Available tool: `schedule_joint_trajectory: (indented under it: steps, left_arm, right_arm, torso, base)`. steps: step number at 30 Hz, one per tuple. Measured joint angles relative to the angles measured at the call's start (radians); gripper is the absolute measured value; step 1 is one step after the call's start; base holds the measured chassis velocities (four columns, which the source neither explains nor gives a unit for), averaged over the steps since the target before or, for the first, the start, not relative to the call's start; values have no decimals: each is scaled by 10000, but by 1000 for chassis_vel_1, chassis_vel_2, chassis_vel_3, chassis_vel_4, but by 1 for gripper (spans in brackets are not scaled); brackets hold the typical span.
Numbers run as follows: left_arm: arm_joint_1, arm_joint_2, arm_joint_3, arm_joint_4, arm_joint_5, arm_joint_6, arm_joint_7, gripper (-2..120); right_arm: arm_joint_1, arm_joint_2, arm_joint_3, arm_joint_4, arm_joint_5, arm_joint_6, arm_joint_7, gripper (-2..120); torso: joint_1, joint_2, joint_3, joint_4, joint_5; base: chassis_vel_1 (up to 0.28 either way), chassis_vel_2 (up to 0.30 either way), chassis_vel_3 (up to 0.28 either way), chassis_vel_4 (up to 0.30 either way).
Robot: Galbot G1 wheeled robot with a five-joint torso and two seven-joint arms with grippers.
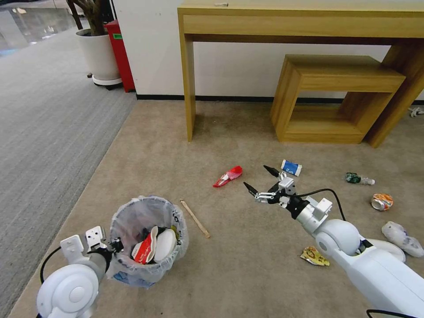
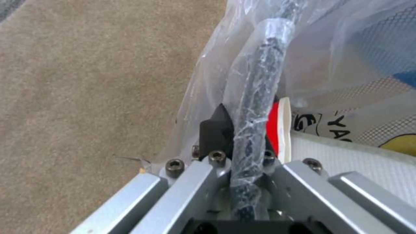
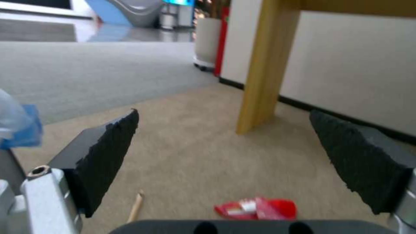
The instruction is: Pick up the trash bin and place the garbage on the floor into it.
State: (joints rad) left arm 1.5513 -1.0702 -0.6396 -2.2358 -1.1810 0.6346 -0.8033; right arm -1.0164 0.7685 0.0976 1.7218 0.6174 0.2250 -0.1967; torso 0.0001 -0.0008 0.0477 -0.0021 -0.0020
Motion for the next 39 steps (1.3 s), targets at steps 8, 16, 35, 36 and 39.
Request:
schedule_joint_trajectory:
  steps: [8,16,35,36,39]
  left_arm:
    - [380,-213,-312,-108,248,-31,68,0]
    - [680,-394,-565,-308,377,-40,116,0]
    - [859,-786,-616,-523,572,-48,158,0]
    - [857,-789,-609,-523,576,-48,158,0]
    - [858,-790,-601,-531,578,-48,161,0]
  right_arm:
    - [-315,352,151,-354,-128,52,812,100]
    - [-329,717,111,-818,-517,468,1202,99]
    - [-314,824,151,-1048,-671,720,1081,97]
    - [-324,828,174,-1048,-700,722,1052,97]
    - [-359,844,201,-1058,-744,735,1021,96]
  torso:
    - [0,0,0,0,-1]
    - [0,0,1,0,1]
    - [0,0,1,0,0]
    - [0,0,1,0,0]
    - [0,0,1,-1,0]
  base:
    - [0,0,0,0]
    - [0,0,0,0]
    - [0,0,0,0]
    - [0,0,0,0]
    - [0,0,0,0]
